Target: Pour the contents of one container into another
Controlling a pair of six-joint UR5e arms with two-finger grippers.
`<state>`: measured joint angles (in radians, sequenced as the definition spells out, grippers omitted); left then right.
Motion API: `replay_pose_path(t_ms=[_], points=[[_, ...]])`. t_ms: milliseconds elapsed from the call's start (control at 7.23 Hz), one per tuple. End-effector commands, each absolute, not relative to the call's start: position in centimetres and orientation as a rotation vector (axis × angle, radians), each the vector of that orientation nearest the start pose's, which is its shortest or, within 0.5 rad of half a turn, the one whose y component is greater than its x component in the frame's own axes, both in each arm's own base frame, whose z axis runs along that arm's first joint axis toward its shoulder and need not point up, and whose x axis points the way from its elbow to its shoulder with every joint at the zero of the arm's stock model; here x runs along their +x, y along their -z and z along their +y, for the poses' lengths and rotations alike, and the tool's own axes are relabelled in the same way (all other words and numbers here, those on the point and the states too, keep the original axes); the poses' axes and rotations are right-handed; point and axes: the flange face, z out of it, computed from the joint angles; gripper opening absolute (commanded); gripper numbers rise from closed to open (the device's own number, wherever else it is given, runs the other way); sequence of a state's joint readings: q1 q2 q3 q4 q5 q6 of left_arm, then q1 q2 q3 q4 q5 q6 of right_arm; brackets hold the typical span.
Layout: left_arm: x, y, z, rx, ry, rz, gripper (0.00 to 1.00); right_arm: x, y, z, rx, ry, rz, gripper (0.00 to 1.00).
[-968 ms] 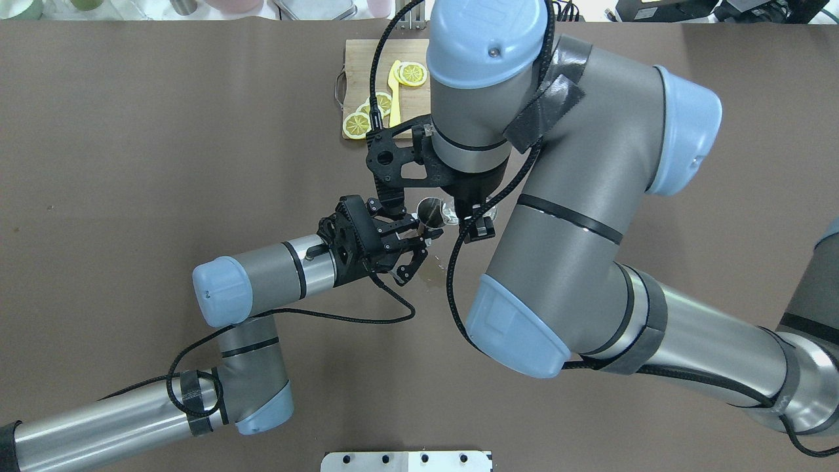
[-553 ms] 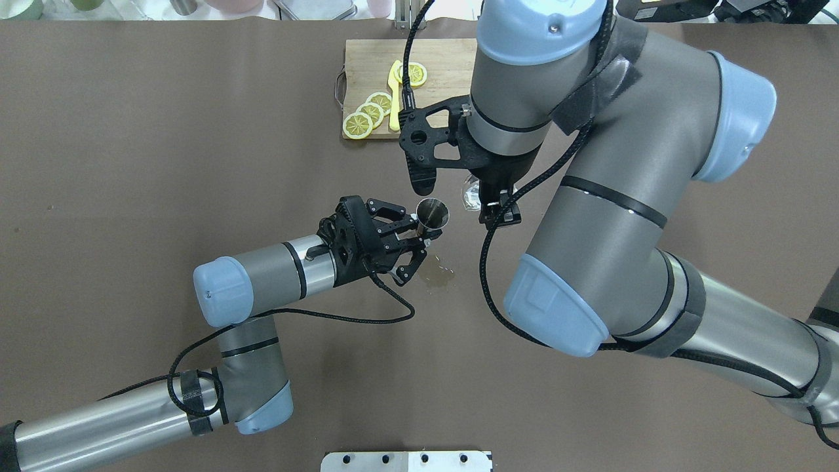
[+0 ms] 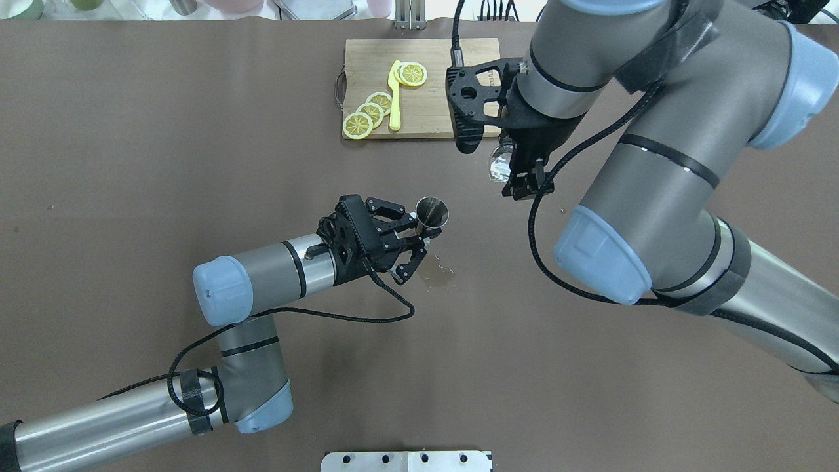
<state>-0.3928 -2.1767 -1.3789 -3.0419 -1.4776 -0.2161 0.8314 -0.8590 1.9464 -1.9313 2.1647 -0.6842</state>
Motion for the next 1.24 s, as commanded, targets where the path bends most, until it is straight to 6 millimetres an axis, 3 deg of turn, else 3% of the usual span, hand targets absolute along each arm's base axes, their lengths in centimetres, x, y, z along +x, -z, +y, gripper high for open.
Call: replay_pose_path(t_ms=[0,415,553,830,968,1106], points=[[54.4,-23.0,-40.8,1.536,-0.539,1.15,0.0,-29.5,-15.9,-51.2,0.821,1.47,-0.716,0.0],[50.1,-23.9,-46.0,1.571,-0.476,1.059,0.0,-23.9,-21.0,-52.9,0.89,1.409,-0.786,0.0],[49.1,-25.5,-47.5,1.558,-0.465,1.02,0.0,-22.3,-22.3,-53.4,0.911,1.393,-0.809,0.0],[48.1,-28.1,-48.7,1.542,-0.459,0.982,0.0,-19.7,-25.0,-54.6,0.954,1.367,-0.853,0.0],[46.1,-29.5,-49.7,1.554,-0.437,0.963,0.0,-18.1,-26.7,-55.8,0.982,1.35,-0.877,0.0],[44.9,-31.8,-48.9,1.58,-0.424,0.982,0.0,-16.3,-28.7,-57.3,1.003,1.328,-0.902,0.0]])
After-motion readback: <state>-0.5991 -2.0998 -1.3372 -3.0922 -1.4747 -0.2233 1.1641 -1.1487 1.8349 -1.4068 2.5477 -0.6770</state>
